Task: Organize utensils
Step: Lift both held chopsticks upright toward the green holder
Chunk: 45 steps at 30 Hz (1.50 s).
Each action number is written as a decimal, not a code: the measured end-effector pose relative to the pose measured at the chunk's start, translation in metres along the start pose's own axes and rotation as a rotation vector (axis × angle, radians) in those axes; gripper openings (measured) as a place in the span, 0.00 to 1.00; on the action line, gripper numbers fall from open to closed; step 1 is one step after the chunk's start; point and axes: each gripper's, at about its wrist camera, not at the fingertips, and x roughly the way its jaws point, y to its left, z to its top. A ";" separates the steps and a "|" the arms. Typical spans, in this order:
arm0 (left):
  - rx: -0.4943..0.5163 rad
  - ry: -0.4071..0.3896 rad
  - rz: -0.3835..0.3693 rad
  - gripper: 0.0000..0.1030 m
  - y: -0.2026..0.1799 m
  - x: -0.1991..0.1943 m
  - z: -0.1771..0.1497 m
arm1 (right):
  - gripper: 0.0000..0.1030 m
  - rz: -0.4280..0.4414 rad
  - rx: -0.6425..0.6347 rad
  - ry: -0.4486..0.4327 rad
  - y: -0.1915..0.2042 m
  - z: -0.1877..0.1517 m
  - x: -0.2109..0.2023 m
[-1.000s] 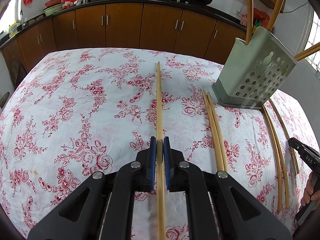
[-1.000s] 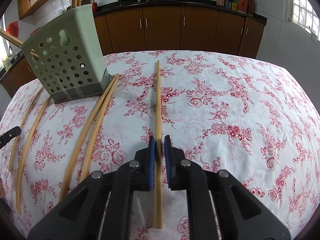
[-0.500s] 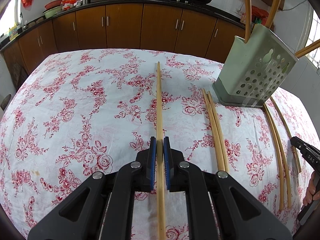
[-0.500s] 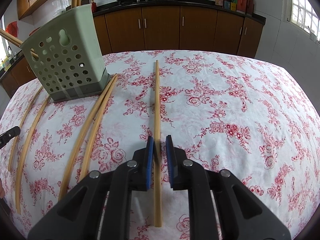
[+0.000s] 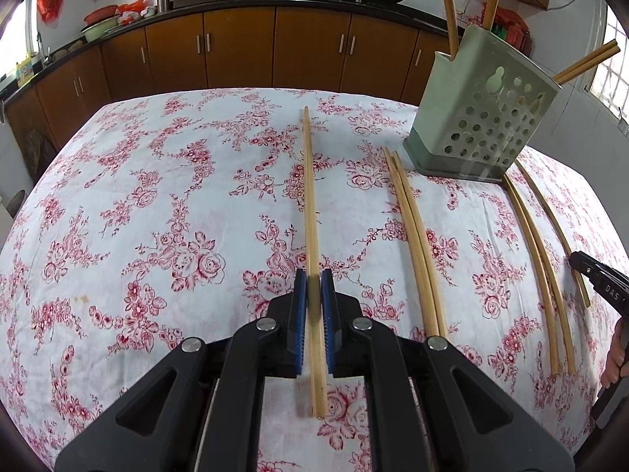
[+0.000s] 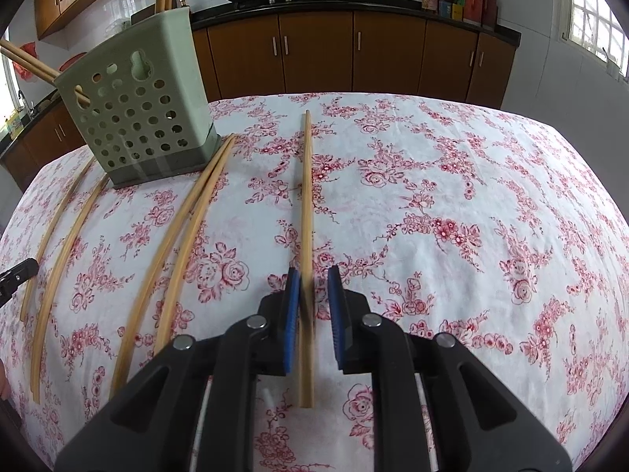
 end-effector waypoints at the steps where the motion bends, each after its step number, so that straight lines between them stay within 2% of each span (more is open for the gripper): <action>1: 0.001 0.000 0.003 0.08 -0.005 0.000 0.001 | 0.16 0.001 0.002 0.000 0.000 0.000 0.000; 10: 0.015 0.003 0.017 0.08 -0.013 -0.004 -0.006 | 0.16 0.009 0.015 0.001 -0.002 -0.001 -0.001; 14: 0.014 0.004 0.019 0.08 -0.013 -0.006 -0.008 | 0.09 -0.001 0.024 0.001 -0.005 -0.001 -0.002; 19: 0.010 0.011 0.018 0.07 -0.012 -0.011 -0.005 | 0.08 0.002 0.041 -0.007 -0.010 0.001 -0.009; 24: -0.016 -0.063 -0.001 0.07 -0.004 -0.035 0.009 | 0.08 0.011 0.063 -0.078 -0.018 0.008 -0.033; 37: -0.089 -0.262 -0.051 0.07 0.008 -0.092 0.050 | 0.08 0.061 0.119 -0.329 -0.036 0.047 -0.106; 45: -0.116 -0.361 -0.065 0.07 0.013 -0.119 0.074 | 0.08 0.066 0.133 -0.419 -0.040 0.066 -0.129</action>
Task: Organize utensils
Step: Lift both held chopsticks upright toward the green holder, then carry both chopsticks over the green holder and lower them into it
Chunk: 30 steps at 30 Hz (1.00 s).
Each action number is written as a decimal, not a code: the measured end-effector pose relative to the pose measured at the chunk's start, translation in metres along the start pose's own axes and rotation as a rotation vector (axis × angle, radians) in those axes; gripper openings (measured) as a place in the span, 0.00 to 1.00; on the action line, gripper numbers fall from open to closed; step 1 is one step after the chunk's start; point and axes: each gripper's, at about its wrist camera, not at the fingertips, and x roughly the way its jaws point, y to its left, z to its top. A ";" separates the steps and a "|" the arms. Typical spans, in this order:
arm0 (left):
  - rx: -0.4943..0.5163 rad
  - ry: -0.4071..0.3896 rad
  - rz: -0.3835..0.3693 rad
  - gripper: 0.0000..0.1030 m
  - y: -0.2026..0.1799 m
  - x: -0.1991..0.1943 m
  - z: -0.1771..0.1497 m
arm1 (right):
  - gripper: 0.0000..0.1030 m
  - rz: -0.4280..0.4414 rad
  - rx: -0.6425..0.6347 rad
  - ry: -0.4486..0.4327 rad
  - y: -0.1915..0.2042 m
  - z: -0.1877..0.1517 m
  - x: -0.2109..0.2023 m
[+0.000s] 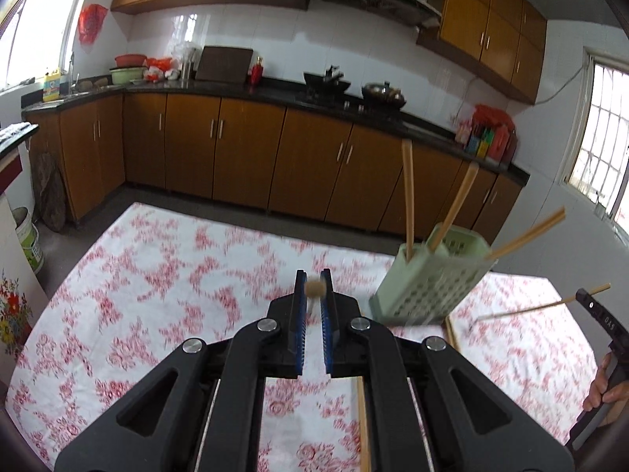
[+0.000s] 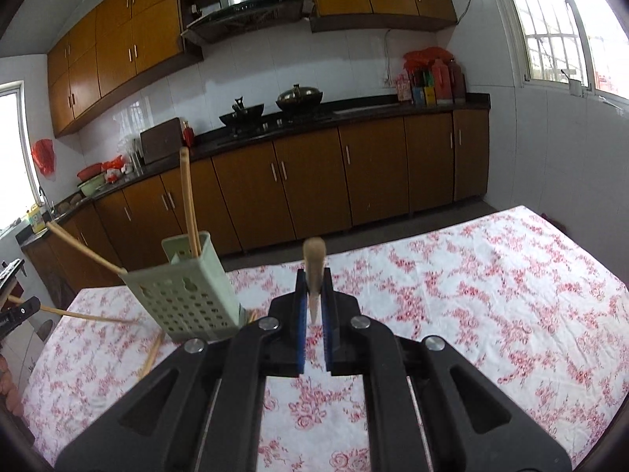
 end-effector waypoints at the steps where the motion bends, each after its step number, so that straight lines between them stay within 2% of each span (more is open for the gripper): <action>1: 0.000 -0.010 -0.001 0.07 0.000 -0.002 0.004 | 0.07 0.000 -0.003 -0.006 0.000 0.003 -0.001; 10: 0.030 -0.041 -0.009 0.07 -0.010 -0.018 0.020 | 0.07 0.020 -0.027 -0.027 0.007 0.019 -0.013; 16: 0.066 -0.044 -0.095 0.07 -0.035 -0.043 0.030 | 0.07 0.138 0.004 -0.004 0.014 0.050 -0.034; 23: 0.110 -0.138 -0.187 0.07 -0.080 -0.075 0.060 | 0.07 0.273 -0.015 -0.058 0.039 0.087 -0.066; 30: 0.081 -0.256 -0.177 0.07 -0.109 -0.070 0.095 | 0.07 0.279 -0.053 -0.125 0.066 0.106 -0.061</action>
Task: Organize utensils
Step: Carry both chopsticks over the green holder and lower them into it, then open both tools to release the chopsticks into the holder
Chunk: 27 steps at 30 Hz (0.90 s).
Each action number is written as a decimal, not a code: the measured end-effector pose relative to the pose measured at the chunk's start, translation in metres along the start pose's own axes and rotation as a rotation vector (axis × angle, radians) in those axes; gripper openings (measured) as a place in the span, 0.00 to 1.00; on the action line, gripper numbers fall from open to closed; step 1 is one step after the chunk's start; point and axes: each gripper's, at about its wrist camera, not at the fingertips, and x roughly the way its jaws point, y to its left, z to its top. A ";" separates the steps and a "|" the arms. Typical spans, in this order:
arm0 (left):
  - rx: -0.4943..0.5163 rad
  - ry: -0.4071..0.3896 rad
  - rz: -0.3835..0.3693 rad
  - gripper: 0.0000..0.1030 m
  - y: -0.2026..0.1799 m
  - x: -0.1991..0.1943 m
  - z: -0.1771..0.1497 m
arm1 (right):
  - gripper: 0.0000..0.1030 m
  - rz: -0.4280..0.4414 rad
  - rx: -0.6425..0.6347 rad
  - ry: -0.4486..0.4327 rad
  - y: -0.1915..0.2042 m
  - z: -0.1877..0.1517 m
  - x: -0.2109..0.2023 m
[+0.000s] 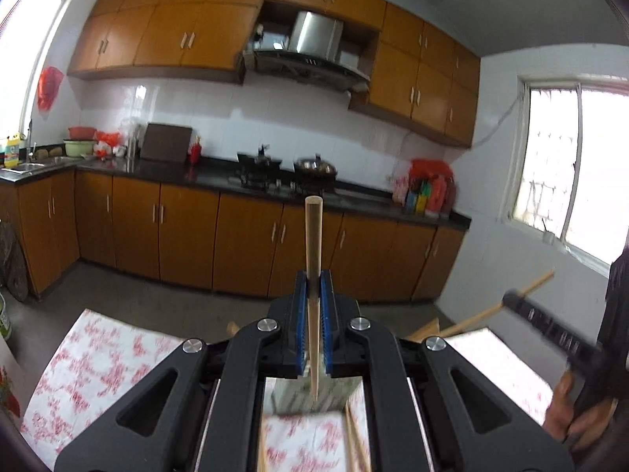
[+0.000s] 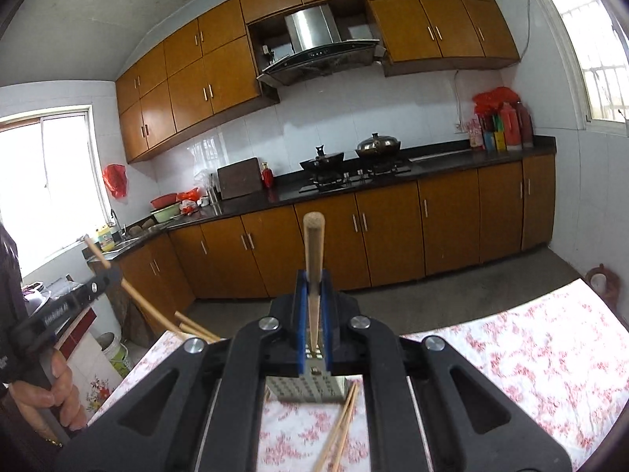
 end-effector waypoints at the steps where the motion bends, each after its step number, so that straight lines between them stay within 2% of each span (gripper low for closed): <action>1: -0.004 -0.016 0.008 0.07 -0.001 0.005 0.004 | 0.07 0.001 -0.002 0.000 0.002 0.001 0.008; 3: -0.004 -0.055 0.033 0.07 -0.005 0.012 0.008 | 0.07 -0.002 -0.012 0.007 0.007 0.000 0.016; 6: -0.004 -0.070 0.062 0.07 -0.007 0.030 0.006 | 0.07 -0.006 -0.020 0.041 0.010 -0.006 0.038; 11: -0.023 -0.014 0.083 0.07 -0.003 0.063 -0.015 | 0.07 -0.009 -0.009 0.103 0.006 -0.019 0.066; 17: -0.045 0.054 0.081 0.07 0.006 0.082 -0.035 | 0.08 -0.022 0.002 0.146 0.003 -0.031 0.088; 20: -0.047 0.089 0.067 0.07 0.008 0.084 -0.040 | 0.11 -0.036 -0.007 0.142 0.004 -0.031 0.089; 27: -0.053 0.068 0.063 0.09 0.012 0.064 -0.032 | 0.15 -0.070 -0.006 0.071 -0.004 -0.022 0.063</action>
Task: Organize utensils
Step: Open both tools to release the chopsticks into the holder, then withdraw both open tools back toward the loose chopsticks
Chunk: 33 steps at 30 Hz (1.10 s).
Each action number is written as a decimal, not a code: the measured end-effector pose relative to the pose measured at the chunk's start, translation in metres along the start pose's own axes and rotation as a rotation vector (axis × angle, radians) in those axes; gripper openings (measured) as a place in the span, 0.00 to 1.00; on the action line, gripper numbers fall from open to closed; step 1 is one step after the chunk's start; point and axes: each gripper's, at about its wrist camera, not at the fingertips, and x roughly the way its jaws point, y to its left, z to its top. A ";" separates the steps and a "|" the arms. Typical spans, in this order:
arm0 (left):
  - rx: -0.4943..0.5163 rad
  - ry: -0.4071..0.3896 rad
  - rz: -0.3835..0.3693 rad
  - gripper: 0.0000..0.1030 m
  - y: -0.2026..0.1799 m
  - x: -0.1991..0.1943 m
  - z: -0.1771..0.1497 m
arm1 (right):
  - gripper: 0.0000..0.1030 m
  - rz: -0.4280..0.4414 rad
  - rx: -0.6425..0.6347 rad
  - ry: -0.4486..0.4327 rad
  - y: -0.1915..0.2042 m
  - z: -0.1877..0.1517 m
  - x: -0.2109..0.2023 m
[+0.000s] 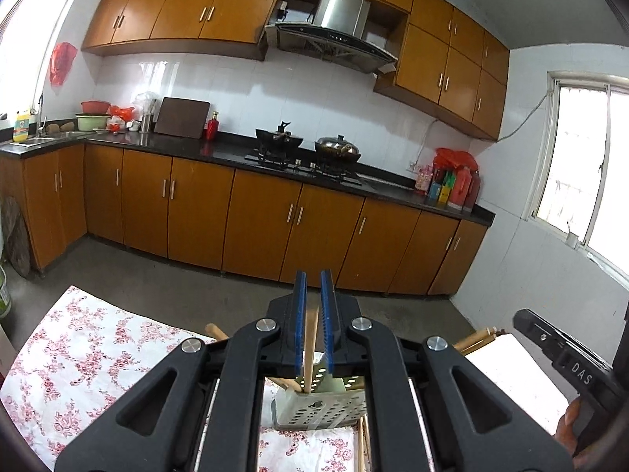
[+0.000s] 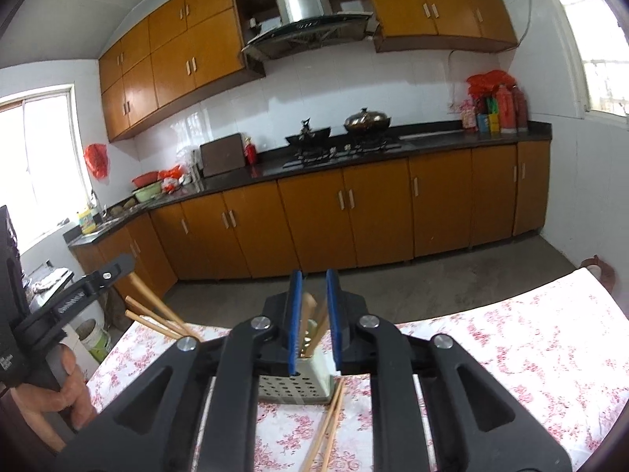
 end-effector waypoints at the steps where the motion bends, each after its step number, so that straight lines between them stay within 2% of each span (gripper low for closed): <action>1: -0.003 -0.010 0.002 0.11 0.002 -0.006 0.002 | 0.16 -0.013 0.007 -0.009 -0.004 -0.001 -0.006; 3: -0.007 -0.021 0.009 0.16 0.007 -0.017 0.003 | 0.17 -0.039 0.028 -0.015 -0.015 -0.005 -0.016; 6: -0.011 -0.023 0.028 0.16 0.018 -0.032 0.002 | 0.17 -0.078 0.057 0.006 -0.032 -0.018 -0.022; 11: -0.017 0.006 0.091 0.16 0.047 -0.050 -0.016 | 0.18 -0.129 0.102 0.123 -0.059 -0.064 -0.013; 14: 0.003 0.064 0.144 0.16 0.065 -0.048 -0.039 | 0.19 -0.120 0.117 0.252 -0.063 -0.105 0.007; 17: 0.020 0.194 0.168 0.16 0.084 -0.029 -0.076 | 0.19 -0.071 0.112 0.372 -0.053 -0.145 0.026; 23: 0.006 0.397 0.110 0.16 0.099 -0.006 -0.141 | 0.19 0.006 0.045 0.533 -0.014 -0.207 0.053; 28: 0.009 0.455 0.049 0.16 0.099 -0.004 -0.170 | 0.20 -0.024 -0.023 0.583 -0.002 -0.230 0.066; 33: 0.014 0.503 -0.011 0.16 0.092 -0.001 -0.187 | 0.08 -0.070 -0.064 0.558 -0.009 -0.228 0.066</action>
